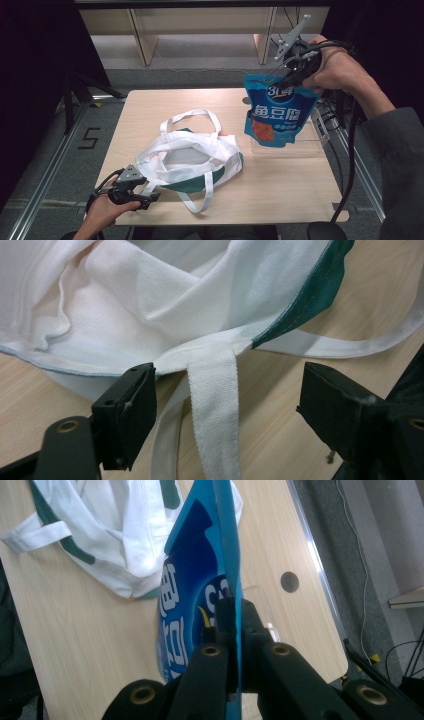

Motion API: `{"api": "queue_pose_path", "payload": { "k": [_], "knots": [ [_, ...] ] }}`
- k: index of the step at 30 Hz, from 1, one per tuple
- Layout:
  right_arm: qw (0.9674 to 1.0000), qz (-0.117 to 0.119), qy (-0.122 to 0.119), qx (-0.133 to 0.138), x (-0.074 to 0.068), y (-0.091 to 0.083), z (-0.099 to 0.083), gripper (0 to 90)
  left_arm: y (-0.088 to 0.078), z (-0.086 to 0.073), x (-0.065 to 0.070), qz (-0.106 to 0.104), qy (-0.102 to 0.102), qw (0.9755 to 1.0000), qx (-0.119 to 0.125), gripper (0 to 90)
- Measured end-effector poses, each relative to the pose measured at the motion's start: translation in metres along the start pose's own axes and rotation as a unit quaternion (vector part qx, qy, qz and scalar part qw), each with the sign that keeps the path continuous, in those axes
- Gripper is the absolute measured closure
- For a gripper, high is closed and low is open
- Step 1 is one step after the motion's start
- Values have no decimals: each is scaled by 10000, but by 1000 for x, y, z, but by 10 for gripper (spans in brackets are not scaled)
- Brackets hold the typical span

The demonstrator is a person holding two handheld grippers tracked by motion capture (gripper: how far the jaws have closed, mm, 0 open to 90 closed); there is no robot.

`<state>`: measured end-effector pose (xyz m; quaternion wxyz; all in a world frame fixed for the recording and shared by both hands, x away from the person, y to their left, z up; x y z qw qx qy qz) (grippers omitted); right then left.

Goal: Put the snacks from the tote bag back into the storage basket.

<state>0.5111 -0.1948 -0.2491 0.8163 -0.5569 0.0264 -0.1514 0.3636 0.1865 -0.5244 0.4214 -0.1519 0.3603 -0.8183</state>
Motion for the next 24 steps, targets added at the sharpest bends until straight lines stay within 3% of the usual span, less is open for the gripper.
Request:
{"api": "queue_pose_path", "payload": {
  "k": [2, 3, 4, 5, 11, 13, 22, 23, 24],
  "knots": [
    [10000, 0, -10, -5, 4, 0, -4, 900, -2, -1, -3, 22, 86, 10000, 12, 225],
    [10000, 11, 40, -18, 5, 0, -6, 900, -2, -2, -3, 28, -27, 10000, 9, 225],
    [10000, 11, 74, -33, 9, 1, -9, 900, -3, -2, -7, 83, 98, 9999, -13, 225],
    [10000, 11, 74, -33, 9, 1, -9, 900, -3, -2, -5, 85, -51, 9999, 37, 225],
    [10000, -27, 93, 10, 25, 2, -20, 900, -4, -2, -10, 123, -34, 9999, 56, 225],
    [9999, -38, 143, -1, 29, 3, -23, 900, -4, -3, -10, 132, -152, 9998, 70, 225],
    [9997, -117, 174, -121, 46, 7, -34, 900, -4, -4, -11, 107, -50, 9999, 25, 225],
    [9996, -91, 249, -139, 46, 8, -35, 900, -3, -3, -11, 117, -103, 9999, 43, 225],
    [9997, -68, 158, -157, 46, 9, -35, 900, -4, -4, -11, 102, -138, 9999, 10, 225]
  ]
}}
Point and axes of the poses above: each handheld gripper's, and its own axes: y roughly forward along the jaws, z roughly out of its top, x roughly to its right, the point moved 9 cm from there along y, roughly forward along the jaws, and after that the axes turned 10 degrees about z, right-handed, at the moved point
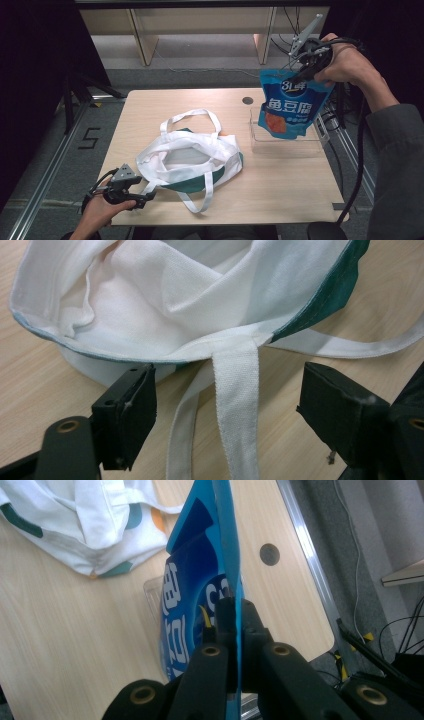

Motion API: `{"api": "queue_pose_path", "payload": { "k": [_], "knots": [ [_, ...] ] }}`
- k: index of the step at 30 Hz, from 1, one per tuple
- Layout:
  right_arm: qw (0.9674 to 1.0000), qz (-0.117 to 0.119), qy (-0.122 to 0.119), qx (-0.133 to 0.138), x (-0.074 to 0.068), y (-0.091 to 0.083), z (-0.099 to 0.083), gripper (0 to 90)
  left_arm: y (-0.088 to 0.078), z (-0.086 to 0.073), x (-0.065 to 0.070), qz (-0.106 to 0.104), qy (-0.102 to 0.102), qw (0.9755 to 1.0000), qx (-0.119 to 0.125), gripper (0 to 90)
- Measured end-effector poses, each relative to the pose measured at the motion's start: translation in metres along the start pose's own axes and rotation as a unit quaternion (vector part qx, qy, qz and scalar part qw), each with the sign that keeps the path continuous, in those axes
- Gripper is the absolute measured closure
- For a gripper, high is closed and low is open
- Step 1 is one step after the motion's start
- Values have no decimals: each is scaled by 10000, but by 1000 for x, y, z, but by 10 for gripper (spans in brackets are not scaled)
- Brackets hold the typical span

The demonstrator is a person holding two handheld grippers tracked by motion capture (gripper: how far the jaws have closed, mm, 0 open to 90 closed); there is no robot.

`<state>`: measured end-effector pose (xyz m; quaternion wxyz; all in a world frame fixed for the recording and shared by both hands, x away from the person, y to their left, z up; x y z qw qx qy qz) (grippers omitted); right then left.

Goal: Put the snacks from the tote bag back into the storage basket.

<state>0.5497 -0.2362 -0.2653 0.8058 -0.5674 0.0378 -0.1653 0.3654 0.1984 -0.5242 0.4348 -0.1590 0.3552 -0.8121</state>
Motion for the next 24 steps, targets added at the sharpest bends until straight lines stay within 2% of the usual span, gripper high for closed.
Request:
{"api": "queue_pose_path", "payload": {
  "k": [3, 5, 6, 7, 10, 13, 15, 17, 19, 20, 21, 23, 24],
  "knots": [
    [9999, -66, 114, -22, 4, 2, -3, 900, 0, 0, -1, 34, 25, 10000, 59, 225],
    [10000, -68, 50, 3, 8, 4, -3, 900, 0, 0, -1, 14, -1, 10000, 18, 225],
    [10000, 0, 39, 27, 7, 5, -3, 900, 0, 1, 0, 32, -16, 10000, 25, 225],
    [10000, 17, 46, 48, 8, 6, -3, 900, -1, 0, -1, 6, 57, 10000, -14, 225],
    [10000, 0, 62, 38, 11, 10, -3, 900, -1, 1, -1, 18, 91, 10000, 10, 225],
    [10000, 46, 10, 30, 14, 15, -4, 900, -1, 0, -1, 11, 80, 10000, 7, 225],
    [10000, 56, 32, 1, 15, 18, -5, 900, 0, 0, -1, 24, 6, 10000, 32, 225],
    [9999, 92, 119, -21, 14, 22, -7, 900, -1, 0, -1, 8, 36, 10000, 2, 225],
    [9999, 77, -82, 7, 17, 25, -6, 900, 0, 0, 0, 13, 6, 10000, 7, 225],
    [9999, 104, -19, -1, 17, 27, -7, 900, 0, 0, 0, 12, 18, 10000, 1, 225],
    [9999, 104, -9, 1, 18, 28, -7, 900, 0, 0, -1, 12, 120, 9999, 7, 225],
    [9998, 176, -63, 24, 18, 32, -8, 900, 0, 0, 1, -16, 51, 10000, -13, 225],
    [9999, 164, -13, 31, 17, 34, -8, 900, 0, 0, 1, -15, 38, 10000, -9, 225]
  ]
}}
Point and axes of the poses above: each handheld gripper's, and its own axes: y roughly forward along the jaws, z roughly out of its top, x roughly to its right, the point moved 9 cm from there along y, roughly forward along the jaws, and after that the axes turned 10 degrees about z, right-handed, at the moved point
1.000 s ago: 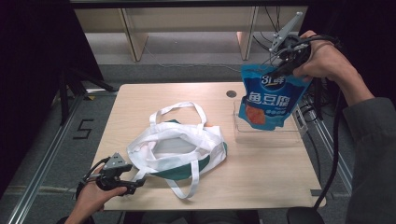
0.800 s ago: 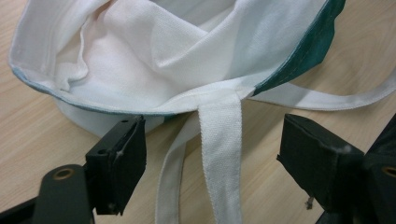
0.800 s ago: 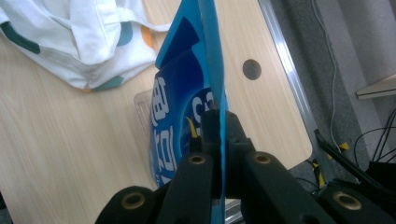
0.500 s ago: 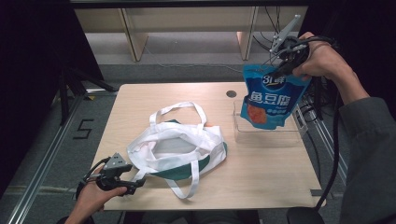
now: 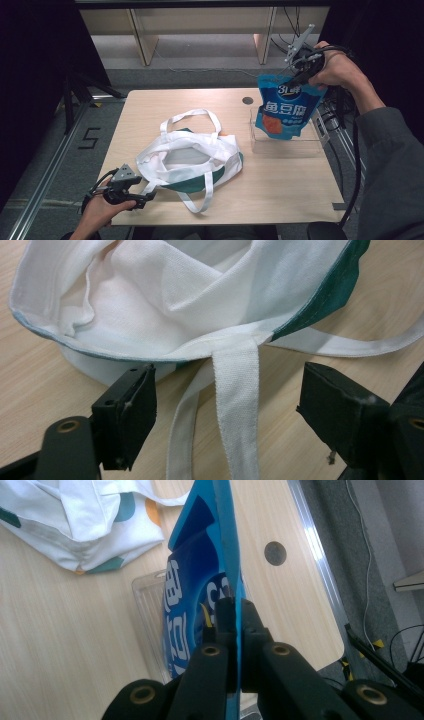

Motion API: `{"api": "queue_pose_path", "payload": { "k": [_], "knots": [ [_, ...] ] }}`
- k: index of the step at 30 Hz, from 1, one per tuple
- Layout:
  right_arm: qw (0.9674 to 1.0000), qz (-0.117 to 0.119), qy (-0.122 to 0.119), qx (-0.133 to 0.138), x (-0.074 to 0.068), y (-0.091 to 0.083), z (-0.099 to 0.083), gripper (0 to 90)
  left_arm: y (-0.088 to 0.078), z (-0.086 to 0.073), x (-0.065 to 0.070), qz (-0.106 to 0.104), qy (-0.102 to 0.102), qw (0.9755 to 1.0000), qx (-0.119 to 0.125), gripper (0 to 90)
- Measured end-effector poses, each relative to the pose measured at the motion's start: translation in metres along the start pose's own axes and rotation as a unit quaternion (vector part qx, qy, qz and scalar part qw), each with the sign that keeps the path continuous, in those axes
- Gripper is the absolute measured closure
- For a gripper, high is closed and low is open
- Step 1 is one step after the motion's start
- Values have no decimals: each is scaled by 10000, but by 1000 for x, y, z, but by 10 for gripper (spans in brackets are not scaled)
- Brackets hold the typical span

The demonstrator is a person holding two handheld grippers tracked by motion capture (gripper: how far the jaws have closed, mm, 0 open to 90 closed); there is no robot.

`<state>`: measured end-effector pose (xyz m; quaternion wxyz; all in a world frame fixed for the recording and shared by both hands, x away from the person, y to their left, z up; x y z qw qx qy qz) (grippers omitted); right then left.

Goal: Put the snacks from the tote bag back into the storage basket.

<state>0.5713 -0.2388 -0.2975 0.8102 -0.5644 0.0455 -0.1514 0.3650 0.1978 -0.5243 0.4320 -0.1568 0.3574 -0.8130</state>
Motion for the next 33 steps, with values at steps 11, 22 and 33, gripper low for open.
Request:
{"api": "queue_pose_path", "payload": {
  "k": [11, 22, 33],
  "knots": [
    [9998, 167, 55, -10, -2, 24, -12, 900, 0, -1, 0, -5, 29, 10000, -31, 225],
    [9991, 409, 78, 6, -8, 45, -21, 900, 1, -1, -1, 38, 94, 9999, -20, 225],
    [9986, 131, 383, 348, -1, 47, -26, 791, 0, 0, 1, -4, 99, 9999, -15, 225]
  ]
}}
Point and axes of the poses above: each handheld gripper's, and its own axes: y roughly forward along the jaws, z roughly out of its top, x roughly to its right, the point moved 9 cm from there along y, roughly forward along the jaws, and after that the axes turned 10 degrees about z, right-handed, at the moved point
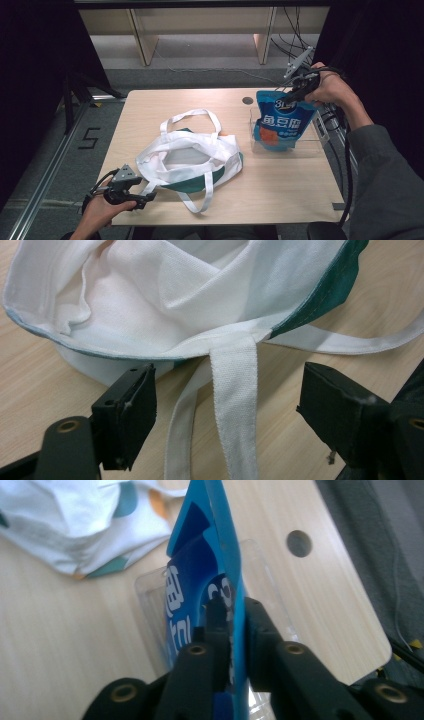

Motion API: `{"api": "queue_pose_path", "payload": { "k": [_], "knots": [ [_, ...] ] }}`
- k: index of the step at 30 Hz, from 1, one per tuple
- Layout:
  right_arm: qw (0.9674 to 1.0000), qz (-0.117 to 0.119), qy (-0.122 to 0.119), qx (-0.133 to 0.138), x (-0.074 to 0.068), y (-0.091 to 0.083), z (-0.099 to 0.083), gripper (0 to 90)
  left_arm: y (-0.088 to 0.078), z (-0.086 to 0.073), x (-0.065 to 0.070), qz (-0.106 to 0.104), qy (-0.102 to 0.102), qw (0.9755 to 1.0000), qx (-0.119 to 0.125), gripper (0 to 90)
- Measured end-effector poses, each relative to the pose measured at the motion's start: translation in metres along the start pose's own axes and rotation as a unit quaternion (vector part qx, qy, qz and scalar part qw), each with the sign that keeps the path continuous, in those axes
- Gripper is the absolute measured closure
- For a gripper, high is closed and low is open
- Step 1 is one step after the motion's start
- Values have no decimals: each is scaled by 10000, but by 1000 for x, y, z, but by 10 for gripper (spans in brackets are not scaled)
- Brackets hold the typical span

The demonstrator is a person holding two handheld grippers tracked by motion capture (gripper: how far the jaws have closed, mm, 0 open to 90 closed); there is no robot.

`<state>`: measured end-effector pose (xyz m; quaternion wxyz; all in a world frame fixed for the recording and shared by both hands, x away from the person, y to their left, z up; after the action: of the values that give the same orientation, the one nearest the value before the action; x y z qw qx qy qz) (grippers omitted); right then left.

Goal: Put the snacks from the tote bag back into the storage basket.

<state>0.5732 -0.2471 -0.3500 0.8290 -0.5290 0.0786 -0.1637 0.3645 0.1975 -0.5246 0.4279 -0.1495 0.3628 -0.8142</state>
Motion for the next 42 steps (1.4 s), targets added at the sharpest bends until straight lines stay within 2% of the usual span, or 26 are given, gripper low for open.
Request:
{"api": "queue_pose_path", "payload": {
  "k": [1, 4, 7, 8, 9, 11, 12, 17, 18, 22, 23, 24, 25, 26, 28, 29, 30, 31, 33, 34, 36, 37, 38, 39, 41, 42],
  "knots": [
    [9996, -87, 240, 131, 0, -1, 0, 744, 0, 0, 0, 2, -8, 10000, 1, 225],
    [9969, -338, 542, 454, 3, -2, -1, 633, 0, 0, 0, 1, 3, 10000, -1, 225],
    [9919, -608, 762, 812, 2, -7, -2, 572, 0, 0, -1, 33, -13, 10000, -7, 225],
    [9884, -790, 824, 1004, 1, -9, -2, 529, 0, 0, -1, 38, -29, 10000, -5, 225],
    [9861, -900, 876, 1089, 0, -10, -3, 500, 0, -1, -1, -1, 50, 10000, -45, 224],
    [9813, -1057, 1031, 1236, -5, -14, -6, 467, 0, 0, 0, 0, 15, 10000, -11, 224],
    [9805, -1104, 989, 1288, -4, -17, -8, 458, 0, 0, 1, -14, -60, 10000, -23, 225],
    [9628, -1443, 1217, 1932, -9, -30, -12, 435, 0, 0, 2, -19, -48, 10000, -22, 225],
    [9578, -1573, 1269, 2044, -9, -31, -14, 430, 0, 0, 2, -19, -51, 10000, -20, 225],
    [9501, -1660, 1472, 2192, -16, -38, -27, 408, 0, 0, 0, -3, 16, 10000, -18, 224],
    [9436, -1728, 1535, 2372, -17, -40, -29, 407, 0, 0, 0, -2, -2, 10000, -13, 225],
    [9405, -1717, 1597, 2459, -19, -42, -33, 408, 0, 0, 0, -10, 6, 10000, -20, 225],
    [9385, -1748, 1602, 2510, -20, -44, -37, 407, 0, 0, 0, -10, 23, 10000, -23, 224],
    [9393, -1752, 1591, 2485, -21, -45, -43, 406, 0, -1, 2, -28, -52, 10000, -30, 224],
    [9331, -1798, 1714, 2602, -25, -44, -51, 406, 0, 0, 1, -17, 65, 10000, -27, 224],
    [9336, -1808, 1718, 2572, -26, -44, -56, 407, 0, 0, 1, 15, 43, 10000, -23, 224],
    [9286, -1864, 1778, 2671, -27, -42, -60, 407, 0, 0, 2, -20, 57, 10000, -11, 224],
    [9341, -1768, 1806, 2520, -29, -42, -66, 405, 0, 0, 2, -33, 66, 10000, -17, 224],
    [9266, -1864, 1892, 2663, -30, -43, -72, 399, 0, 0, 3, -31, 48, 10000, -31, 224],
    [9252, -1842, 1963, 2675, -31, -43, -76, 396, 0, 0, 4, -49, -22, 10000, -22, 224],
    [9261, -1815, 2026, 2616, -35, -44, -84, 396, 0, 0, 4, -58, -18, 10000, 11, 224],
    [9228, -1855, 2072, 2665, -35, -43, -86, 400, 0, 0, 3, -57, 30, 10000, 12, 224],
    [9236, -1830, 2136, 2604, -37, -43, -91, 404, 0, 1, 2, -40, 55, 10000, 38, 225],
    [9209, -1844, 2186, 2648, -37, -42, -93, 406, 1, 0, 2, -24, 26, 10000, 3, 225],
    [9223, -1798, 2327, 2506, -39, -39, -103, 423, 0, 0, 3, -51, -41, 10000, 21, 224],
    [9187, -1863, 2354, 2567, -37, -37, -105, 429, -1, -1, 3, -70, 19, 10000, -11, 224]
  ]
}}
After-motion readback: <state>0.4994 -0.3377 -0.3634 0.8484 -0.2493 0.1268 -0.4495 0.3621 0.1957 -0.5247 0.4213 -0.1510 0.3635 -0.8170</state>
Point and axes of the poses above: each handheld gripper's, and its own axes: y roughly forward along the jaws, z roughly out of its top, x roughly to its right, the point moved 9 cm from there along y, roughly forward along the jaws, and after that the axes turned 10 degrees about z, right-handed, at the moved point
